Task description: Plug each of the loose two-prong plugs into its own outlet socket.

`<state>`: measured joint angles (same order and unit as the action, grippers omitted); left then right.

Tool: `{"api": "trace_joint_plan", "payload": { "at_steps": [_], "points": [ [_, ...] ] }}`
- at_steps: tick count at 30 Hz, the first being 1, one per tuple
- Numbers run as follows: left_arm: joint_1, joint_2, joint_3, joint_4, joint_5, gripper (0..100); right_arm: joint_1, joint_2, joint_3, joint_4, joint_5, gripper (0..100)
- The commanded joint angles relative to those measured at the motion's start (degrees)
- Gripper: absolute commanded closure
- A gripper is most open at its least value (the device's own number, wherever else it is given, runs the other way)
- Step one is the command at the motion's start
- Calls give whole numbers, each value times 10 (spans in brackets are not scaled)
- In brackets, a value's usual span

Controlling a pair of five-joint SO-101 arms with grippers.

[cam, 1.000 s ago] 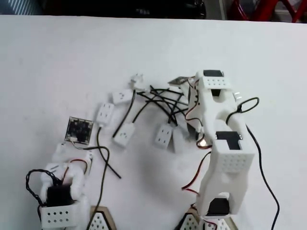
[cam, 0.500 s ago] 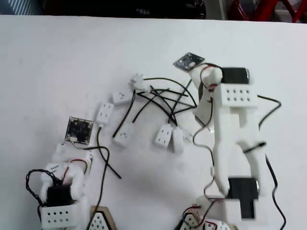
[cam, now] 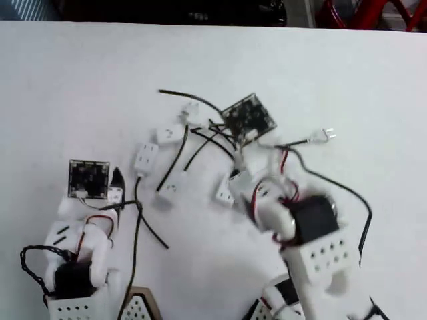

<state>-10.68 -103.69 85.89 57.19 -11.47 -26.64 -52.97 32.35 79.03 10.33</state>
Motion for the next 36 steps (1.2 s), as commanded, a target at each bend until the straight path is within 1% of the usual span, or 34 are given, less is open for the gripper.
{"api": "trace_joint_plan", "payload": {
  "at_steps": [1,3,7,12,14,16,19,22,27,31,36],
  "points": [
    [14,-3,-30,-65,37,849,-91,-64,29,-56,-80,982],
    [36,-3,-30,-82,45,849,-140,-79,51,-80,-102,982],
    [94,-3,-32,-98,45,849,-226,-84,80,-108,-109,982],
    [123,-3,-33,-136,46,849,-276,-83,102,-121,-109,982],
    [130,-3,-40,-145,45,849,-283,-83,111,-121,-109,982],
    [143,-3,-62,-129,45,849,-282,-83,119,-130,-108,982],
    [174,-3,-113,-86,45,849,-280,-82,136,-151,-105,982],
    [218,-3,-158,-30,45,850,-280,-82,142,-160,-105,982],
    [291,-3,-167,34,41,849,-280,-82,141,-160,-105,982],
    [332,-3,-168,41,41,849,-276,-82,142,-160,-106,982],
    [335,-3,-165,42,40,849,-248,-82,142,-159,-105,982]
  ]
}}
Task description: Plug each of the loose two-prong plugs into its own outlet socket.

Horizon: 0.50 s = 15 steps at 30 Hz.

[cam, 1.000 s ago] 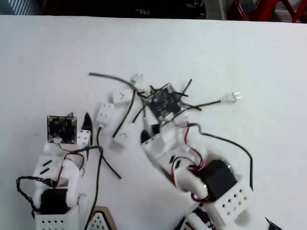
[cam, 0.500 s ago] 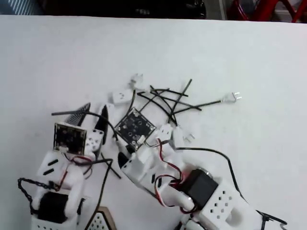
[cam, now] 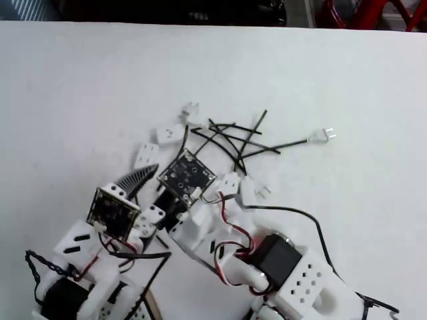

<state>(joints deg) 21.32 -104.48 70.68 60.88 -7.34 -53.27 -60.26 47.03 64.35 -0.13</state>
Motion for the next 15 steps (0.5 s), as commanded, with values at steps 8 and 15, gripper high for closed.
{"api": "trace_joint_plan", "payload": {
  "at_steps": [8,15],
  "points": [
    [-116,7,-5,9,-2,849,106,-9,-3,-27,-4,982],
    [-153,8,69,8,-81,849,216,-9,69,-142,-40,982]
  ]
}}
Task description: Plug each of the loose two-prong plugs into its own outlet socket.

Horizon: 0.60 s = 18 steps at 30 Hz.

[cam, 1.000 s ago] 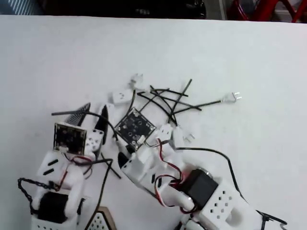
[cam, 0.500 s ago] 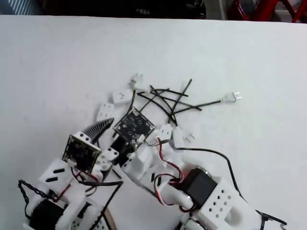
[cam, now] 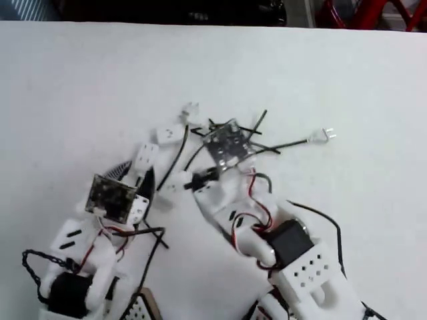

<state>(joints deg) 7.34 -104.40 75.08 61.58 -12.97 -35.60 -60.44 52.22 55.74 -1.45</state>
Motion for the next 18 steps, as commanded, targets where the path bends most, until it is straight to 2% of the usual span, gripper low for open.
{"api": "trace_joint_plan", "payload": {
  "at_steps": [1,6,10,15,18],
  "points": [
    [-13,7,32,1,-25,849,50,-7,33,-74,-35,982],
    [-29,7,33,-9,-26,849,93,-7,107,-171,-71,982],
    [-57,47,33,-40,-62,849,119,-7,154,-236,-90,982],
    [-70,224,-43,-69,-65,847,121,-7,184,-273,-90,982],
    [-73,366,-120,-55,-63,770,121,-7,184,-272,-89,982]
  ]
}}
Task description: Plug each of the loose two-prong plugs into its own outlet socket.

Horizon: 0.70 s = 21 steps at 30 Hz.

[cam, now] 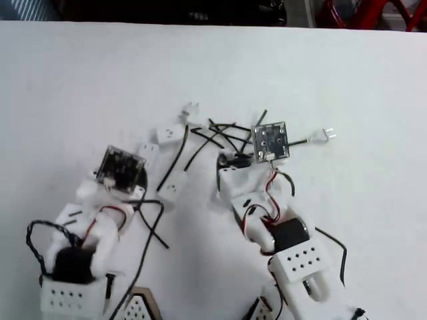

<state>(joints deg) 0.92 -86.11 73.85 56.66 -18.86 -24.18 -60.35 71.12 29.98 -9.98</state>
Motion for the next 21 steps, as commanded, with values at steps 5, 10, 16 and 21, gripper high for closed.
{"api": "trace_joint_plan", "payload": {
  "at_steps": [5,10,16,21],
  "points": [
    [-9,407,-212,25,-4,676,7,-8,0,-14,-4,982],
    [-20,583,-290,-9,-4,675,5,-8,5,-15,-3,982],
    [-62,742,-381,-43,-3,676,7,-8,7,-15,-2,982],
    [-72,852,-458,-43,-4,676,6,-8,7,-15,-2,982]
  ]
}}
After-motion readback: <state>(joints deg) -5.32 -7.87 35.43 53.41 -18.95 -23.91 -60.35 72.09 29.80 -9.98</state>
